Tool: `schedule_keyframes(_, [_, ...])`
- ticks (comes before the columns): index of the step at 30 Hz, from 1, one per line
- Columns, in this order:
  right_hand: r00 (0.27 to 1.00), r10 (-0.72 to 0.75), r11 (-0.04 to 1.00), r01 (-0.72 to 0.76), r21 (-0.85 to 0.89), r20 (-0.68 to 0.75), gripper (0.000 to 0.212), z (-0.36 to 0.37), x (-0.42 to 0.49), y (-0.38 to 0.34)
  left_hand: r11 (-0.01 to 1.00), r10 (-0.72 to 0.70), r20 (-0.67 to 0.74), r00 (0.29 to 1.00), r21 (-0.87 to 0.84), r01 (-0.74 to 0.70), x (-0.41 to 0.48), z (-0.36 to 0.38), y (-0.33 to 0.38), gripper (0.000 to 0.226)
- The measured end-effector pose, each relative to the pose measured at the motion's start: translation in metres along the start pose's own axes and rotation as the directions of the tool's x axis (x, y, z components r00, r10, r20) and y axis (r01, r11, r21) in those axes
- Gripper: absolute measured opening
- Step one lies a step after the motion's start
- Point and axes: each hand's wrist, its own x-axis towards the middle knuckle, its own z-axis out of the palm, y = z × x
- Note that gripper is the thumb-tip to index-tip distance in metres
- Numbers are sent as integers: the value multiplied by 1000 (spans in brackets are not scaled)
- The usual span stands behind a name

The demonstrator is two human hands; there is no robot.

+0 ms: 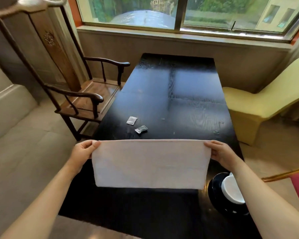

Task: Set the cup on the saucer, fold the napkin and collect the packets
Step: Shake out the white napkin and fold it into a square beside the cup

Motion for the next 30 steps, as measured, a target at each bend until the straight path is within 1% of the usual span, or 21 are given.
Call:
schedule_keyframes(4, [988, 107, 990, -116, -83, -111, 19, 11, 2, 35, 994, -98, 2, 995, 57, 98, -1, 8, -27, 19])
schedule_keyframes(7, [961, 156, 975, -187, -122, -229, 9, 22, 13, 57, 974, -182, 20, 983, 142, 178, 11, 17, -49, 25])
schedule_keyframes(9, [940, 158, 967, -210, -147, -303, 4, 30, 26, 69, 956, -233, 9, 973, 185, 227, 27, 24, -61, 25])
schedule_keyframes(12, [909, 127, 957, -217, -191, -397, 8, 42, 51, 84, 931, -283, -20, 959, 233, 280, 58, 35, -78, 22])
schedule_keyframes(14, [882, 91, 948, -219, -230, -462, 9, 50, 71, 94, 914, -291, -47, 956, 282, 292, 82, 43, -90, 21])
schedule_keyframes(17, [845, 4, 928, -203, -313, -535, 15, 60, 91, 101, 895, -252, -100, 963, 353, 271, 105, 52, -99, 21])
schedule_keyframes(20, [822, -85, 872, -212, -441, -563, 18, 65, 112, 110, 878, -174, -137, 975, 426, 216, 127, 61, -110, 19])
schedule_keyframes(22, [797, -151, 834, -215, -508, -585, 17, 67, 121, 115, 870, -146, -157, 977, 450, 202, 136, 66, -118, 18])
schedule_keyframes(26, [742, -318, 685, -251, -684, -590, 19, 74, 134, 121, 845, -54, -216, 975, 511, 160, 136, 76, -130, 17])
schedule_keyframes(28, [730, -363, 626, -269, -732, -579, 20, 78, 135, 123, 784, 35, -264, 964, 605, 137, 130, 84, -126, 25])
schedule_keyframes(29, [726, -378, 602, -279, -748, -575, 23, 81, 134, 123, 740, 96, -269, 958, 664, 112, 123, 90, -123, 34])
schedule_keyframes(30, [723, -402, 580, -274, -767, -562, 30, 87, 131, 123, 699, 174, -246, 954, 713, 56, 113, 99, -121, 40])
